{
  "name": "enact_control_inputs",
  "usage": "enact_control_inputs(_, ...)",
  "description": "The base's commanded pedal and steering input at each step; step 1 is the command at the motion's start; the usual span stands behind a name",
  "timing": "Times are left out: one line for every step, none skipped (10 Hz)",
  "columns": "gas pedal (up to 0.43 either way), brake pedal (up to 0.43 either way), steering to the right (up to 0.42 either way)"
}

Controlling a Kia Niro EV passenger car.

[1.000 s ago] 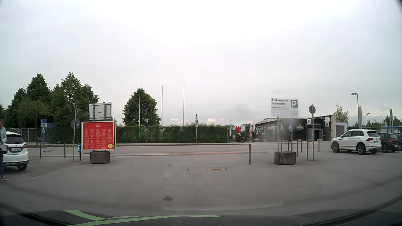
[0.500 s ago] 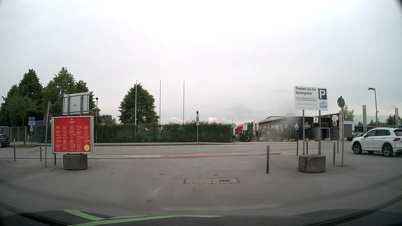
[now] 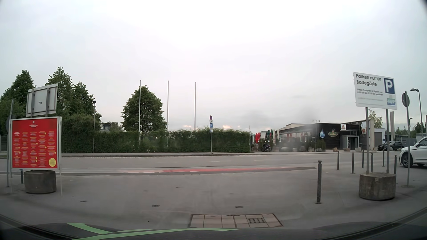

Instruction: Follow the waypoints while adhering to traffic rules and regulations

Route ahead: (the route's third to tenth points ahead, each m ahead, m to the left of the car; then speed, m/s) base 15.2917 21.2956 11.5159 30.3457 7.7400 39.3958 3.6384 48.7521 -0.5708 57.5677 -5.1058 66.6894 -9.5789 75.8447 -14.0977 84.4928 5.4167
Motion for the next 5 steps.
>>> enact_control_inputs(0.000,0.000,-0.009)
enact_control_inputs(0.000,0.000,-0.009)
enact_control_inputs(0.000,0.000,-0.008)
enact_control_inputs(0.000,0.012,-0.009)
enact_control_inputs(0.000,0.073,-0.009)
